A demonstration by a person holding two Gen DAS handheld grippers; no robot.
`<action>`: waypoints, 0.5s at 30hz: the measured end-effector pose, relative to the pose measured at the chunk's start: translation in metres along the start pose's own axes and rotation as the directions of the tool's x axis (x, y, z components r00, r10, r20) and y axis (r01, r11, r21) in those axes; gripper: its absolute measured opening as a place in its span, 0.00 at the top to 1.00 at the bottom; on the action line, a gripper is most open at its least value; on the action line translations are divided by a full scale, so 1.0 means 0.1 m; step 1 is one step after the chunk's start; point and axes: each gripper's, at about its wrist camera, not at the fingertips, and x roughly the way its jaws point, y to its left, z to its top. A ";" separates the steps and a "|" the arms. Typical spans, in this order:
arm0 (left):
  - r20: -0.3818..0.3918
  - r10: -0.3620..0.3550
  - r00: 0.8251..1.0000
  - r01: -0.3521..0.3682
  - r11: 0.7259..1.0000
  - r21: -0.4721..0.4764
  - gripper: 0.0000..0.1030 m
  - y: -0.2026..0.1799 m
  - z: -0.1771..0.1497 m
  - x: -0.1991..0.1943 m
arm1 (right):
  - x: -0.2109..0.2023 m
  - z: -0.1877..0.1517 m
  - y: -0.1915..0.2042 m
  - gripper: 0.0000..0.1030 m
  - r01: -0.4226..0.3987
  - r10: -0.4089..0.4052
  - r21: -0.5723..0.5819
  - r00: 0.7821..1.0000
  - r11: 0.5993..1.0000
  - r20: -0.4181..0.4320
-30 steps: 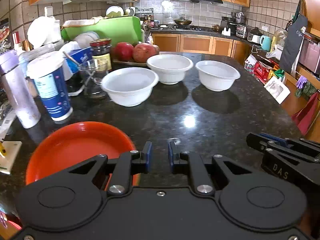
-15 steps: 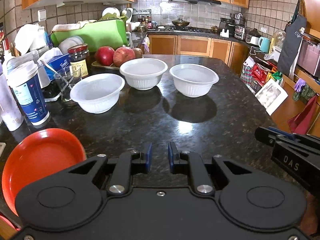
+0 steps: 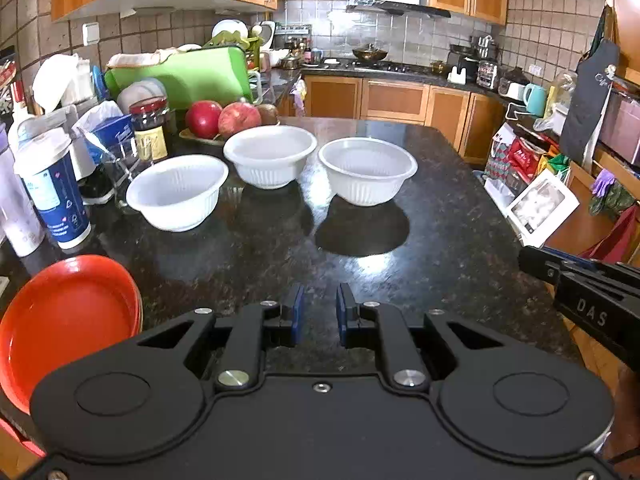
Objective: Organize plates and bowls
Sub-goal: 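Move the left gripper to the nearest white ribbed bowl rim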
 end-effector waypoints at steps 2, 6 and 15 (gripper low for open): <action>0.005 -0.006 1.000 0.006 1.000 0.002 0.78 -0.01 0.04 0.00 | -0.02 0.03 -0.04 0.83 0.010 -0.010 0.009 1.000 1.000 0.013; 0.017 -0.024 1.000 0.024 1.000 0.012 0.78 -0.03 0.12 -0.01 | -0.06 0.09 -0.11 0.82 0.040 -0.040 0.015 0.999 0.999 0.035; 0.050 -0.055 0.997 0.053 0.998 0.033 0.78 0.00 0.35 0.03 | -0.10 0.27 -0.12 0.81 0.103 -0.102 -0.014 0.992 0.995 0.073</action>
